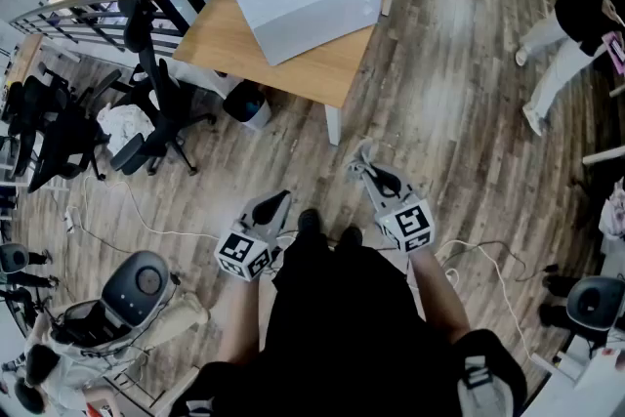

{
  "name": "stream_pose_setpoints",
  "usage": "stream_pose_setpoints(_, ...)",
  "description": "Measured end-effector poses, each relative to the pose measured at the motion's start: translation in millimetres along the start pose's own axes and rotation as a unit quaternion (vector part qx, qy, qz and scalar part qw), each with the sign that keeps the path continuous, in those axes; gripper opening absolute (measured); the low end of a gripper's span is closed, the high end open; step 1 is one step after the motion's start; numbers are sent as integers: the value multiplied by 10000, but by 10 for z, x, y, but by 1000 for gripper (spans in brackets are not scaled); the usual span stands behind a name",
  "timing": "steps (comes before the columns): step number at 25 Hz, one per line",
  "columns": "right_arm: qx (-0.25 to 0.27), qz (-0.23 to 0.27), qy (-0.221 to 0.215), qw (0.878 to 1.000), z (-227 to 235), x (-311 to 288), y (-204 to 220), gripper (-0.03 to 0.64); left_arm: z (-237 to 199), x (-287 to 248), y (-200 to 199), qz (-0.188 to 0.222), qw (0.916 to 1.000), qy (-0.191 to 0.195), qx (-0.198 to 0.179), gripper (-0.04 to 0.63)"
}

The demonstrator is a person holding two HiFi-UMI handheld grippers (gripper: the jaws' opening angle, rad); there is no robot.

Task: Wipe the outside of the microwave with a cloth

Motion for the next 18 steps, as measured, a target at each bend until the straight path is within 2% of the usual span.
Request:
stream_pose_setpoints(10,-141,-75,18,9999,38,460,20,21,434,-84,-103,143,9997,-5,-178,0)
stream_pose_setpoints(18,-175,110,-208,9996,7,411,73,21,514,-46,-2,139,9998,-17,-129,0)
Point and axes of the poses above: the fingertips, and each gripper's own axes: x backward along the fingers, z to its right, y out of its underside, the point moved 10 cm from there along x, backward along the fingers, and after that the axes turned 3 degrees about z, right-handed, at the moved point
